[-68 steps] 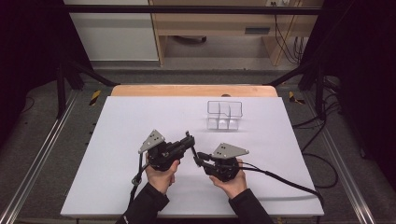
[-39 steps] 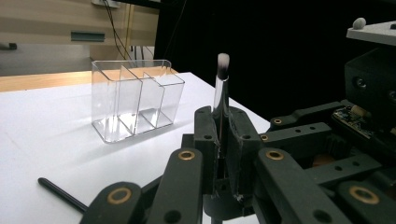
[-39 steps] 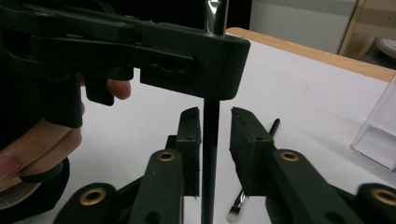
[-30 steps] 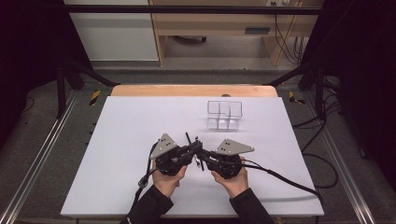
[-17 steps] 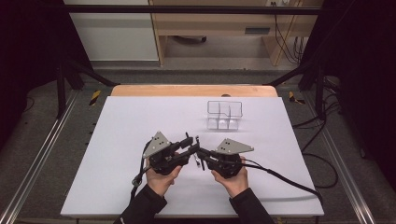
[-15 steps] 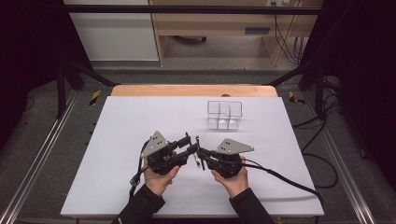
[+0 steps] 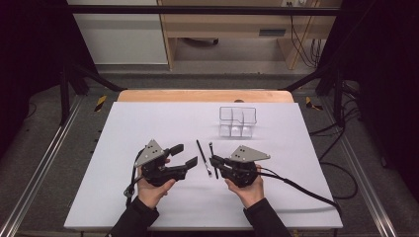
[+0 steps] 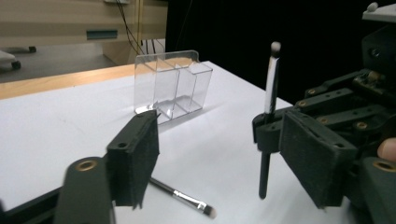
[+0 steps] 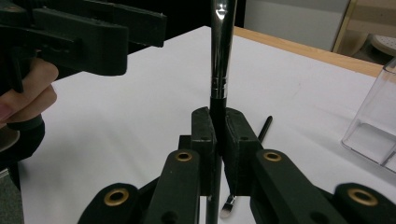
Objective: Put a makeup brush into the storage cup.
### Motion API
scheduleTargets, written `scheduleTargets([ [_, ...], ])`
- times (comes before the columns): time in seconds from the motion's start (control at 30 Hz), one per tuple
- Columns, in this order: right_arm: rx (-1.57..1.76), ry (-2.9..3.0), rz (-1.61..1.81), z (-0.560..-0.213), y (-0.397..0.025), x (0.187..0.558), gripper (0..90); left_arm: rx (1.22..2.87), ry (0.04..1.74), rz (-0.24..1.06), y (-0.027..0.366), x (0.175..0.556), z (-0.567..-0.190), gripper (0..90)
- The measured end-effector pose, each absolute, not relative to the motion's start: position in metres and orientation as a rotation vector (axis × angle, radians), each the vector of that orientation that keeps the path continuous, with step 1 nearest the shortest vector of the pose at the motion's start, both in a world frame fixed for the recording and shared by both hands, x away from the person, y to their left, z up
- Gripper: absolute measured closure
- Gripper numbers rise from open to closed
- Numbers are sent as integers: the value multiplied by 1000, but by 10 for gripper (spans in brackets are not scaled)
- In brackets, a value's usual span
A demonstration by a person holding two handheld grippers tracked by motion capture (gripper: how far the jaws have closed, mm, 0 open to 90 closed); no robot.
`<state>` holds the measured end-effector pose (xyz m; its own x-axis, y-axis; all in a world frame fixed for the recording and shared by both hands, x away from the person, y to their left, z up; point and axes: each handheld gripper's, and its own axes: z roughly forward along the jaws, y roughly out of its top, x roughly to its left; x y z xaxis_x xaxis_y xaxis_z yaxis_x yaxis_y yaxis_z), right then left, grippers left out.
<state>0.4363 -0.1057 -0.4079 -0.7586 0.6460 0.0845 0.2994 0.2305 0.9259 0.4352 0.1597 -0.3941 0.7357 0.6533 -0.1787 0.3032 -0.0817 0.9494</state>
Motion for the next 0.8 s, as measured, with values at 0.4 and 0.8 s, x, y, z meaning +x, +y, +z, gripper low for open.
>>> scheduleTargets([
  [0.4, 891, 2163, 1540, -404, -114, 436, 841, 1747, 808, 393, 178, 433, -400, 154],
  [0.8, 920, 2129, 1549, -399, -123, 442, 841, 1801, 852, 424, 196, 434, -410, 109],
])
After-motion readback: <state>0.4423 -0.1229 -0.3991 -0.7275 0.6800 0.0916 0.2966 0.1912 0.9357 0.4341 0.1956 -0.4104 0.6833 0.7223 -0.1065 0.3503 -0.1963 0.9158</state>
